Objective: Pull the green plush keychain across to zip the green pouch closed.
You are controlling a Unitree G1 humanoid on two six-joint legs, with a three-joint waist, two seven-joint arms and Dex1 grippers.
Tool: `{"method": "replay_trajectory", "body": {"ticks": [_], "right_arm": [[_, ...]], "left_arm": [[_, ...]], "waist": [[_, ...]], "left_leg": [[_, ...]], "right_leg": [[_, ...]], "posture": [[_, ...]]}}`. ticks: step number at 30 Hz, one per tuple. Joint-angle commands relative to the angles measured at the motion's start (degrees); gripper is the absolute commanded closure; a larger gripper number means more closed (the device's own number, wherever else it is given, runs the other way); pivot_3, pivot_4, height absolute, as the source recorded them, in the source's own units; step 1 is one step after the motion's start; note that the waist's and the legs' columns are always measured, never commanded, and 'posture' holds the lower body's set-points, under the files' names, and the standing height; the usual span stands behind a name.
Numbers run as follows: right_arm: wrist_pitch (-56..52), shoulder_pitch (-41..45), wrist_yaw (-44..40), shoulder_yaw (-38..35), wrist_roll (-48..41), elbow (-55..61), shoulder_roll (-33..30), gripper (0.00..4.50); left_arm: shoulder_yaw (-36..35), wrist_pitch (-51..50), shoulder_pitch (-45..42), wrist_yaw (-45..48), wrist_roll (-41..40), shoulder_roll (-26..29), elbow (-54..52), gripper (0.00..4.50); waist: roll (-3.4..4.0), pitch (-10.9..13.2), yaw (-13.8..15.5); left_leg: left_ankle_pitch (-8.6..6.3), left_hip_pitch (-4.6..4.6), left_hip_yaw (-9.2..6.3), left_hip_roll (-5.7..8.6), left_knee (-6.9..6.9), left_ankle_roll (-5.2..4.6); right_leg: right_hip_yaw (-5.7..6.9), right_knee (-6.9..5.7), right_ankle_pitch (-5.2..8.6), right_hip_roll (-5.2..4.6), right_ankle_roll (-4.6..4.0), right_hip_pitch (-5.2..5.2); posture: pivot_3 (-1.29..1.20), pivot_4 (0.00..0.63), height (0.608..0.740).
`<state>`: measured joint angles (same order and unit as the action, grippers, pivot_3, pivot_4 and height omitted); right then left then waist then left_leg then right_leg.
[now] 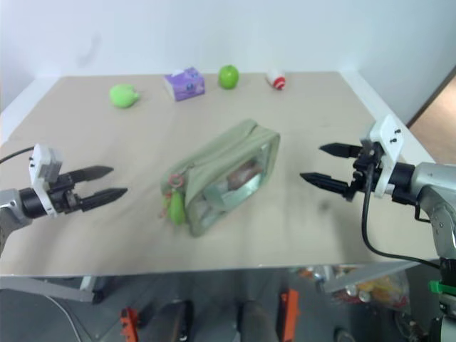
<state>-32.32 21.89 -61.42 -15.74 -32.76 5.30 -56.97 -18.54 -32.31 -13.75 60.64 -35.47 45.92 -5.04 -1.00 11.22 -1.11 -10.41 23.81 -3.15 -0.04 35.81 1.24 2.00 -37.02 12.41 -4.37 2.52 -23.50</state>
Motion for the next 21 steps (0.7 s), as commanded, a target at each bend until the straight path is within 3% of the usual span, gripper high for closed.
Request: {"method": "replay_trajectory", "body": {"ticks": [1, 16, 21], "right_arm": [[0.2, 2.4, -0.2, -1.6, -0.6, 0.8, -1.1, 0.02], [0.7, 7.9, -1.7, 3.0, 0.2, 2.0, -0.5, 0.02], [2.5, 16.1, -3.9, 5.4, 2.2, -0.1, -2.0, 0.02]], "left_arm": [[-2.5, 1.2, -1.7, -0.9, -1.4, 0.3, -0.5, 0.0], [-2.5, -2.5, -4.9, -1.0, -6.9, 1.4, -2.6, 0.0], [-2.9, -5.2, -8.8, 1.8, -10.2, 4.7, -3.6, 0.0]], "waist": [[0.0, 0.0, 0.0], [-0.01, 0.0, 0.0], [0.0, 0.0, -0.1]], "left_leg": [[0.0, 0.0, 0.0, 0.0, 0.0, 0.0], [0.0, 0.03, 0.02, -0.07, 0.0, 0.01], [0.0, 0.08, 0.04, -0.12, 0.04, 0.01]], "right_leg": [[0.0, 0.0, 0.0, 0.0, 0.0, 0.0], [-0.02, 0.0, -0.02, 0.1, -0.03, -0.05], [-0.02, -0.01, -0.05, 0.14, -0.09, -0.13]], "posture": [[0.0, 0.15, 0.74], [0.0, 0.15, 0.74], [0.0, 0.15, 0.74]]}}
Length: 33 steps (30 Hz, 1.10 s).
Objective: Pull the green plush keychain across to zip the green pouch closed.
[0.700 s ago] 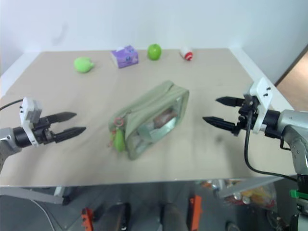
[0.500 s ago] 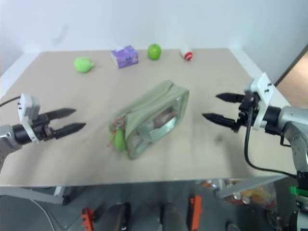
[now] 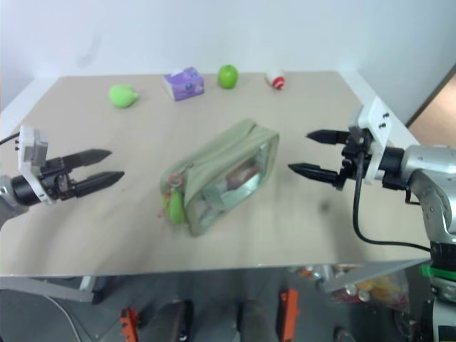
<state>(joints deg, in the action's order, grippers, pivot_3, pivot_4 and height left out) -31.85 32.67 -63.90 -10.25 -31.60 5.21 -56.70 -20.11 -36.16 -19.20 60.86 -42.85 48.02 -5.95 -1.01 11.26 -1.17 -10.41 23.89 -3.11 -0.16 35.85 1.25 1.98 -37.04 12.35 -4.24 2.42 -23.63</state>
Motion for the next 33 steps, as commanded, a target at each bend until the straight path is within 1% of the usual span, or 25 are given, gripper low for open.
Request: {"method": "replay_trajectory", "body": {"ticks": [1, 2, 4, 6, 7, 10, 13, 16, 21, 25, 28, 33], "right_arm": [[2.1, 6.1, -1.7, 0.3, 1.4, -0.4, -2.4, 0.02], [2.5, 7.1, -2.2, 0.7, 1.7, -0.9, -2.5, 0.02], [3.9, 13.1, -5.5, 3.3, 2.3, -2.1, -2.6, 0.02], [5.1, 16.5, -7.9, 5.2, 3.1, -2.9, -2.5, 0.02], [5.6, 18.0, -9.6, 6.5, 3.4, -2.8, -2.3, 0.02], [8.1, 22.7, -17.3, 11.1, 4.2, -1.6, -2.6, 0.02], [8.4, 25.1, -20.9, 13.5, 4.1, -1.2, -1.7, 0.02], [10.3, 26.1, -23.3, 16.4, 5.8, -1.3, -0.1, 0.02], [15.9, 29.5, -23.4, 21.3, 11.8, -6.2, 5.8, 0.02], [19.3, 32.5, -24.1, 23.7, 14.6, -11.2, 10.3, 0.02], [21.7, 33.4, -25.6, 25.0, 16.6, -13.7, 12.4, 0.02], [24.2, 33.4, -27.3, 26.4, 18.3, -16.4, 14.1, 0.02]], "left_arm": [[-1.3, -1.7, -3.8, 1.7, -3.1, 2.9, -2.7, 0.0], [-1.3, -2.3, -4.3, 1.9, -3.6, 3.2, -2.8, 0.0], [-0.9, -6.2, -9.8, 2.4, -8.5, 4.5, -4.5, 0.0], [-0.2, -9.5, -13.4, 2.2, -11.4, 4.9, -5.5, 0.0], [1.0, -10.9, -15.1, 2.0, -12.4, 4.8, -6.4, 0.0], [5.1, -14.7, -18.8, 1.8, -14.7, 4.1, -9.5, 0.0], [6.5, -16.3, -19.3, 1.5, -15.7, 3.8, -10.1, 0.0], [7.9, -16.7, -19.7, 1.7, -15.5, 3.4, -10.6, 0.0], [8.9, -16.4, -20.0, 1.0, -15.1, 2.3, -10.5, 0.0], [8.9, -15.4, -18.6, 0.9, -14.2, 2.2, -11.0, 0.0], [8.3, -14.8, -17.3, 0.3, -13.6, 2.3, -11.7, 0.0], [7.0, -14.1, -15.6, -1.3, -13.5, 2.4, -12.4, 0.0]], "waist": [[0.0, 0.0, 0.0], [-0.01, 0.0, 0.0], [-0.01, 0.0, 0.0], [-0.04, 0.0, 0.0], [-0.05, 0.0, 0.0], [-0.05, 0.0, -0.1], [-0.05, 0.0, -0.1], [-0.07, 0.1, -0.1], [-0.07, 0.1, -0.2], [-0.07, 0.1, -0.2], [-0.07, 0.1, -0.2], [-0.06, 0.1, -0.1]], "left_leg": [[0.0, 0.06, 0.01, -0.01, 0.0, 0.0], [0.0, 0.1, 0.01, -0.02, 0.0, 0.0], [0.0, 0.1, 0.01, -0.04, -0.02, 0.01], [0.01, 0.4, 0.0, -0.05, 0.03, 0.04], [0.01, 0.47, 0.0, -0.09, 0.06, 0.05], [-0.01, 0.44, 0.01, -0.12, 0.01, 0.07], [-0.02, 0.44, 0.02, -0.19, 0.0, 0.1], [-0.05, 0.44, 0.03, -0.41, 0.04, 0.14], [-0.01, 0.37, 0.03, -0.77, 0.11, 0.19], [0.08, 0.36, 0.02, -0.96, 0.11, 0.34], [0.09, 0.36, 0.02, -1.01, 0.11, 0.36], [0.09, 0.38, 0.02, -1.04, 0.1, 0.37]], "right_leg": [[0.0, 0.0, -0.02, 0.01, -0.02, -0.07], [0.0, 0.0, -0.02, 0.03, -0.02, -0.09], [0.0, 0.01, -0.01, 0.03, 0.0, -0.08], [-0.02, -0.01, -0.1, 0.1, 0.08, -0.35], [-0.04, -0.01, -0.26, 0.16, 0.28, -0.42], [-0.12, 0.0, -0.23, 0.22, 0.36, -0.4], [-0.14, 0.0, -0.22, 0.3, 0.36, -0.43], [-0.14, 0.0, -0.26, 0.56, 0.21, -0.45], [-0.16, -0.04, -0.51, 1.0, -0.25, -0.56], [-0.15, -0.08, -0.59, 1.18, -0.4, -0.58], [-0.15, -0.08, -0.61, 1.24, -0.41, -0.59], [-0.17, -0.08, -0.6, 1.28, -0.41, -0.62]], "posture": [[0.0, 0.15, 0.74], [0.0, 0.15, 0.74], [0.0, 0.15, 0.74], [0.0, 0.15, 0.74], [0.0, 0.15, 0.74], [0.0, 0.15, 0.74], [0.0, 0.15, 0.74], [0.0, 0.15, 0.74], [0.0, 0.15, 0.74], [0.0, 0.15, 0.74], [0.0, 0.15, 0.74], [0.0, 0.15, 0.74]]}}
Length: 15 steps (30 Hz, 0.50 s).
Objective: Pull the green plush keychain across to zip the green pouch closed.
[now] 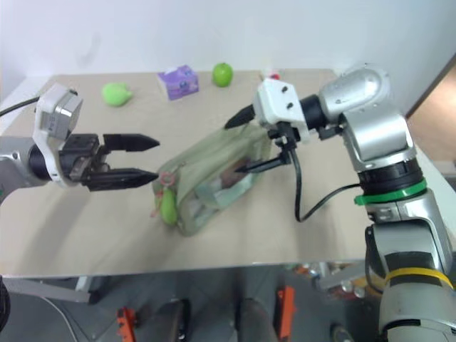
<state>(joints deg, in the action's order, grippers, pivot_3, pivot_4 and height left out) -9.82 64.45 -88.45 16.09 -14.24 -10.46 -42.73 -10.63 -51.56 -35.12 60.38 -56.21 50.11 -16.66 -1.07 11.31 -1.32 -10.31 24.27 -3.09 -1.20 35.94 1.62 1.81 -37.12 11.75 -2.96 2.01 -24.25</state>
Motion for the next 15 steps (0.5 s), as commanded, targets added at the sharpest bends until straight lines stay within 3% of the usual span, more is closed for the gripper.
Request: {"method": "replay_trajectory", "body": {"ticks": [1, 4, 5, 7, 15], "right_arm": [[2.6, 1.6, -3.0, 0.4, 1.3, -1.2, 0.3, 0.02], [4.3, 1.6, -2.8, 1.4, 2.7, -4.2, 2.3, 0.02], [5.5, 1.8, -2.1, 2.1, 3.8, -6.1, 3.1, 0.42], [7.6, 2.2, -1.4, 2.7, 5.5, -9.0, 4.1, 0.81], [12.4, 2.8, -2.7, 3.2, 8.3, -15.4, 5.8, 3.66]], "left_arm": [[-2.7, 1.3, 0.6, -1.2, -0.2, 0.2, -1.9, 0.0], [-4.1, 1.3, 1.4, -2.6, -1.0, 0.1, -2.4, 0.0], [-4.5, 1.5, 2.0, -2.8, -1.0, 0.2, -2.8, 0.0], [-4.8, 1.6, 2.9, -3.3, -1.0, 0.2, -3.5, 0.0], [-6.2, 1.9, 5.7, -6.3, -2.1, -0.9, -6.1, 0.0]], "waist": [[0.0, 0.0, 0.0], [0.0, 0.0, 0.0], [0.0, 0.0, 0.0], [0.0, 0.0, -0.1], [0.0, 0.0, 0.0]], "left_leg": [[0.0, 0.0, 0.0, 0.0, 0.0, 0.0], [0.0, 0.0, 0.0, 0.0, 0.01, 0.01], [0.0, -0.01, 0.0, -0.01, 0.01, 0.01], [0.01, -0.05, 0.05, -0.03, 0.01, 0.02], [0.12, -0.05, 0.06, -0.21, -0.01, 0.2]], "right_leg": [[0.0, 0.0, 0.0, 0.0, 0.0, 0.0], [-0.01, 0.0, -0.01, 0.0, -0.01, 0.0], [-0.01, -0.01, -0.02, 0.01, -0.02, 0.01], [-0.07, -0.01, -0.07, 0.04, -0.07, 0.0], [-0.08, -0.03, -0.14, 0.2, -0.17, -0.03]], "posture": [[0.0, 0.15, 0.74], [0.0, 0.15, 0.74], [0.0, 0.15, 0.74], [0.0, 0.15, 0.74], [0.0, 0.15, 0.74]]}}
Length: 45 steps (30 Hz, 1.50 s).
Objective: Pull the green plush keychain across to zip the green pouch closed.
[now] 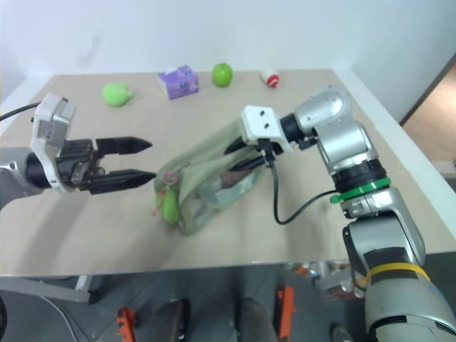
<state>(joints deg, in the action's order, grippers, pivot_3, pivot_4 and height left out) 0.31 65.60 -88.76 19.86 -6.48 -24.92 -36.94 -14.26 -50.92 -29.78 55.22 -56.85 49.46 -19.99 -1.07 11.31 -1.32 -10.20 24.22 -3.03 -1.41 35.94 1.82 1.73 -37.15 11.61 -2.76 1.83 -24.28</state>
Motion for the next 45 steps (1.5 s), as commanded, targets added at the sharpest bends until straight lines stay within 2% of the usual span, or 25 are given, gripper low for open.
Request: {"method": "replay_trajectory", "body": {"ticks": [1, 2, 3, 7, 10, 14, 16, 22, 24, 28, 31, 35, 39, 45], "right_arm": [[2.6, 1.8, -2.6, -0.6, 0.7, -1.4, 0.1, 3.92], [2.9, 2.0, -2.8, -0.7, 0.8, -1.8, 0.1, 4.35], [3.1, 2.4, -3.1, -0.8, 0.9, -2.4, 0.1, 4.47], [2.6, 5.5, -3.4, -1.4, 1.2, -5.3, 0.0, 4.47], [-4.2, 10.4, -1.7, -3.2, -0.6, -6.5, 1.9, 4.47], [-7.5, 14.1, 1.1, -2.9, 1.3, -4.4, 2.1, 4.47], [-14.6, 15.3, 1.4, -1.4, 2.9, -1.4, 1.5, 4.47], [-30.6, 14.0, 3.5, 0.8, 5.2, 11.6, 1.5, 4.47], [-32.4, 12.6, 5.0, 1.5, 6.1, 14.0, 1.6, 4.47], [-35.1, 11.3, 8.4, 2.2, 8.7, 12.8, 0.4, 4.47], [-37.5, 10.5, 9.5, 2.1, 9.2, 12.5, -0.8, 4.47], [-41.2, 9.6, 10.6, 1.9, 8.7, 14.0, -1.3, 4.47], [-45.1, 8.5, 11.8, 1.6, 7.8, 15.4, -1.5, 4.47], [-55.5, 7.1, 16.9, 1.1, 5.2, 19.8, 2.3, 4.47]], "left_arm": [[-2.8, 1.3, 0.7, -1.4, -1.6, -0.3, -3.0, 0.0], [-3.0, 1.2, 1.0, -1.7, -1.8, -0.4, -3.2, 0.0], [-3.2, 1.2, 1.3, -2.0, -1.9, -0.5, -3.4, 0.0], [-3.7, 1.4, 2.1, -2.7, -2.1, -0.4, -3.6, 0.0], [-4.0, 1.7, 2.1, -3.2, -2.2, -0.5, -3.3, 0.0], [-4.5, 2.2, 1.5, -3.6, -2.7, -0.6, -2.5, 0.0], [-4.9, 2.1, 0.9, -3.9, -3.4, -0.7, -1.9, 0.0], [-3.8, 2.5, -0.3, -3.7, -2.9, -1.2, -1.1, 0.0], [-3.3, 2.4, -1.0, -3.7, -3.0, -1.5, -1.0, 0.0], [-2.6, 2.5, -1.9, -2.9, -2.2, -1.0, -0.8, 0.0], [-5.0, 2.7, -2.3, -3.1, -0.9, 1.8, 0.4, 0.0], [-9.8, 2.4, 2.6, -0.6, 0.1, 6.9, 0.8, 0.0], [-12.3, 2.7, 8.5, 1.5, 1.5, 9.6, 0.6, 0.0], [-10.5, 2.6, 10.2, -0.5, 0.5, 7.0, -1.9, 0.0]], "waist": [[0.0, 0.0, 0.0], [0.0, 0.0, 0.0], [0.0, 0.0, 0.0], [0.0, 0.0, 0.0], [0.01, 0.0, 0.0], [0.02, 0.0, -0.1], [0.02, 0.0, 0.0], [0.02, 0.0, 0.0], [0.02, 0.0, 0.0], [0.02, 0.0, 0.0], [0.01, 0.0, 0.0], [0.01, 0.0, -0.3], [0.01, 0.0, -0.6], [0.0, 0.0, -0.6]], "left_leg": [[0.01, 0.0, 0.0, -0.01, 0.0, 0.01], [0.02, 0.0, 0.0, -0.02, 0.0, 0.03], [0.03, 0.0, 0.0, -0.03, 0.0, 0.05], [0.09, -0.01, -0.01, -0.13, 0.0, 0.15], [0.15, -0.01, -0.01, -0.2, 0.01, 0.26], [0.18, -0.01, 0.01, -0.36, -0.05, 0.3], [0.18, -0.02, -0.05, -0.38, -0.13, 0.3], [0.18, 0.04, -0.05, -0.38, -0.25, 0.31], [0.18, 0.05, -0.05, -0.38, -0.26, 0.31], [0.22, 0.05, -0.04, -0.37, -0.23, 0.36], [0.26, 0.05, -0.03, -0.37, -0.22, 0.43], [0.26, 0.09, 0.05, -0.38, -0.31, 0.43], [0.26, 0.11, 0.34, -0.43, -0.5, 0.43], [0.26, 0.12, 0.42, -0.47, -0.46, 0.43]], "right_leg": [[0.0, 0.0, -0.01, 0.01, -0.01, 0.0], [0.0, 0.0, -0.02, 0.02, -0.02, 0.0], [0.0, 0.0, -0.04, 0.04, -0.03, 0.0], [0.0, 0.0, -0.12, 0.15, -0.15, -0.01], [-0.01, 0.0, -0.19, 0.23, -0.31, -0.05], [-0.06, -0.01, -0.28, 0.42, -0.36, -0.16], [-0.01, -0.02, -0.25, 0.46, -0.4, -0.18], [-0.01, -0.02, -0.22, 0.45, -0.41, -0.31], [-0.02, -0.02, -0.21, 0.45, -0.41, -0.32], [-0.02, -0.03, -0.23, 0.44, -0.41, -0.31], [-0.04, -0.03, -0.26, 0.44, -0.43, -0.32], [-0.12, -0.05, -0.26, 0.45, -0.43, -0.51], [-0.33, -0.17, -0.21, 0.49, -0.45, -0.79], [-0.38, -0.19, -0.24, 0.5, -0.52, -0.83]], "posture": [[0.0, 0.15, 0.74], [0.0, 0.15, 0.74], [0.0, 0.15, 0.74], [0.0, 0.15, 0.74], [0.0, 0.15, 0.74], [0.0, 0.15, 0.74], [0.0, 0.15, 0.74], [0.0, 0.15, 0.74], [0.0, 0.15, 0.74], [0.0, 0.15, 0.74], [0.0, 0.15, 0.74], [0.0, 0.15, 0.74], [0.0, 0.15, 0.74], [0.0, 0.15, 0.74]]}}
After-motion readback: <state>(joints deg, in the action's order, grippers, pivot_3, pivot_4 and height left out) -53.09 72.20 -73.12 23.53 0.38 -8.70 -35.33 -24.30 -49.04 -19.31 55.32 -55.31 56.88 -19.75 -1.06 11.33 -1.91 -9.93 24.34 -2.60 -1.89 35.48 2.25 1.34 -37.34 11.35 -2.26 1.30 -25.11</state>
